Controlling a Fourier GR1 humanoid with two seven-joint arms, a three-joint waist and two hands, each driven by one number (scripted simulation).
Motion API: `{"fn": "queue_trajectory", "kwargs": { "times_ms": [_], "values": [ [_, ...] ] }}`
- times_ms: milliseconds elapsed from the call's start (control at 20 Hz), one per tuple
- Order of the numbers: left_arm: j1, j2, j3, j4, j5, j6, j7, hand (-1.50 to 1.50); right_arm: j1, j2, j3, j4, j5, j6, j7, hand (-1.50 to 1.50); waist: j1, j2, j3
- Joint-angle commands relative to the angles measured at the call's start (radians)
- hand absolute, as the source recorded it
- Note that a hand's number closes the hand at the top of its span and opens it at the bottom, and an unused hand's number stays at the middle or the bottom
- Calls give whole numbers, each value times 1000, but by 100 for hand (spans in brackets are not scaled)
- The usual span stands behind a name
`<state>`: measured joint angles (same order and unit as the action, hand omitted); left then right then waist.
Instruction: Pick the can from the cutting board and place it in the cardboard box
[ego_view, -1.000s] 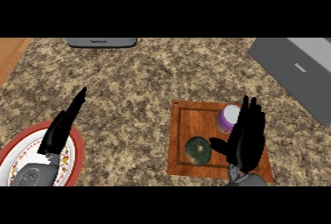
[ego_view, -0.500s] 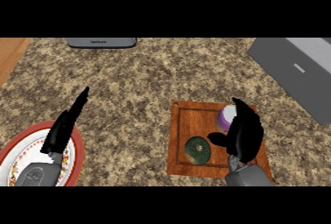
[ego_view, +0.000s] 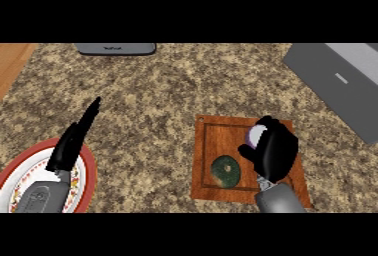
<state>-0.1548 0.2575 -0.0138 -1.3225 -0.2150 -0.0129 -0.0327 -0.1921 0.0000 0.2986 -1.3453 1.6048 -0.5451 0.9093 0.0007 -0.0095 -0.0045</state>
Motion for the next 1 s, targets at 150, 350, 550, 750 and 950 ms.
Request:
{"fn": "queue_trajectory", "kwargs": {
  "times_ms": [150,350,550,750,950],
  "values": [
    [29,-25,-6,-60,-16,-1,45,0,71,0,-12,-28,186,-92,72,150,0,8,5],
    [68,-35,-29,-34,-29,3,-50,0,-206,-35,-220,87,-7,136,50,150,31,20,5],
    [-12,-30,-31,-51,-21,-16,-15,0,-327,-68,-343,197,-112,358,67,150,80,59,6],
    [-24,-36,-50,-42,-34,-20,-8,0,-554,-183,-473,339,-184,508,49,150,104,55,5],
    [-54,-43,-57,-29,-40,-23,3,0,-772,-292,-531,511,-159,581,71,150,116,54,5]
  ]
}}
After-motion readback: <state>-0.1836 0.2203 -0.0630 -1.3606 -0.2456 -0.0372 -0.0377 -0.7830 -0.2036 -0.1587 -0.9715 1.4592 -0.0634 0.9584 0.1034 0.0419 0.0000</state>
